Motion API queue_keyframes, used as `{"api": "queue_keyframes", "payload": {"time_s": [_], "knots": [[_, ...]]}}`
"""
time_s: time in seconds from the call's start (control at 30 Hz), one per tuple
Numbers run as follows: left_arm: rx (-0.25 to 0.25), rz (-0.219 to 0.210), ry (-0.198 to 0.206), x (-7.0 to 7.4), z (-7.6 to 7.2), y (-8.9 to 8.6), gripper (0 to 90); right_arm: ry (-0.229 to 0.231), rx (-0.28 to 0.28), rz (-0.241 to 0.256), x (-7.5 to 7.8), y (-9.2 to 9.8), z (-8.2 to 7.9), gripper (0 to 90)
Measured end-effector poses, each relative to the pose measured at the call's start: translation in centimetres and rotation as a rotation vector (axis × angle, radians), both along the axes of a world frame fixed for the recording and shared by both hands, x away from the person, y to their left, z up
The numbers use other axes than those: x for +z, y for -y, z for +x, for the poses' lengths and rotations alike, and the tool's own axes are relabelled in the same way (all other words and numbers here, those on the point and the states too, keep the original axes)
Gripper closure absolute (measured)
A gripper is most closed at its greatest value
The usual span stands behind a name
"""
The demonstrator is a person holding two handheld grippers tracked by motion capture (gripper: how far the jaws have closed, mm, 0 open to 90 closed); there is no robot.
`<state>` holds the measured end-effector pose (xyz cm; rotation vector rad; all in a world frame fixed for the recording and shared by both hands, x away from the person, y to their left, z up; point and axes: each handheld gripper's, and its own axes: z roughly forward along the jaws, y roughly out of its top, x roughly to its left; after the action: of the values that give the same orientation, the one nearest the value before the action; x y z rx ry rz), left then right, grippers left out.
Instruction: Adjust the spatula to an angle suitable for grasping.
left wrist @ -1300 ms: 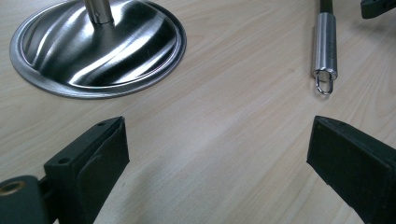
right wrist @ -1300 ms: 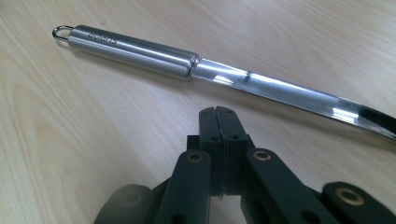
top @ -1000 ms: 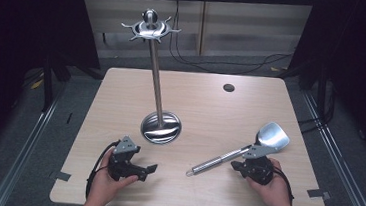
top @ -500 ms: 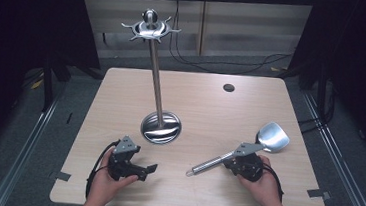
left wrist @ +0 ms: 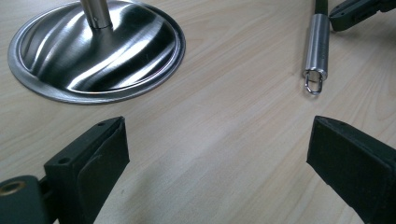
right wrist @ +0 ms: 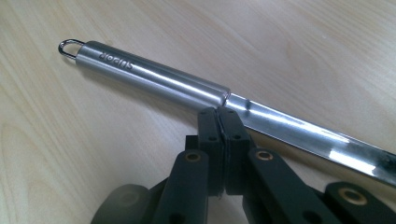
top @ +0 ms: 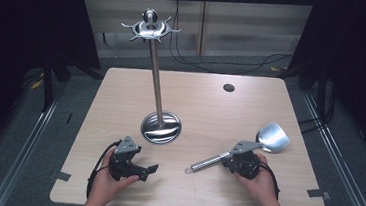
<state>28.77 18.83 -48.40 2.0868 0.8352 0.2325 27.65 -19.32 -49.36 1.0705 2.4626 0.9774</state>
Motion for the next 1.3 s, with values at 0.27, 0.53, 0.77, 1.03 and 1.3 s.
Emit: {"api": "queue_keyframes", "payload": {"time_s": [0.27,0.53,0.77,1.03,1.3], "knots": [[-0.009,-0.008,0.004,0.0,0.1,0.2,5.3,0.001,-0.010,-0.003,0.0,-0.7,1.3,88.7],[-0.004,-0.006,0.005,0.0,0.2,0.1,5.4,-0.001,-0.023,-0.013,0.0,-1.2,2.6,88.8],[0.005,-0.003,0.005,0.0,0.2,0.0,5.5,0.002,-0.044,-0.002,-0.1,-1.5,3.6,88.5],[-0.008,-0.008,0.009,-0.1,0.4,0.0,5.5,0.004,-0.057,-0.016,-0.3,-1.7,4.4,87.5],[-0.012,-0.008,0.005,-0.2,0.4,0.1,5.5,0.004,-0.061,-0.021,-0.4,-1.8,5.2,87.7]]}}
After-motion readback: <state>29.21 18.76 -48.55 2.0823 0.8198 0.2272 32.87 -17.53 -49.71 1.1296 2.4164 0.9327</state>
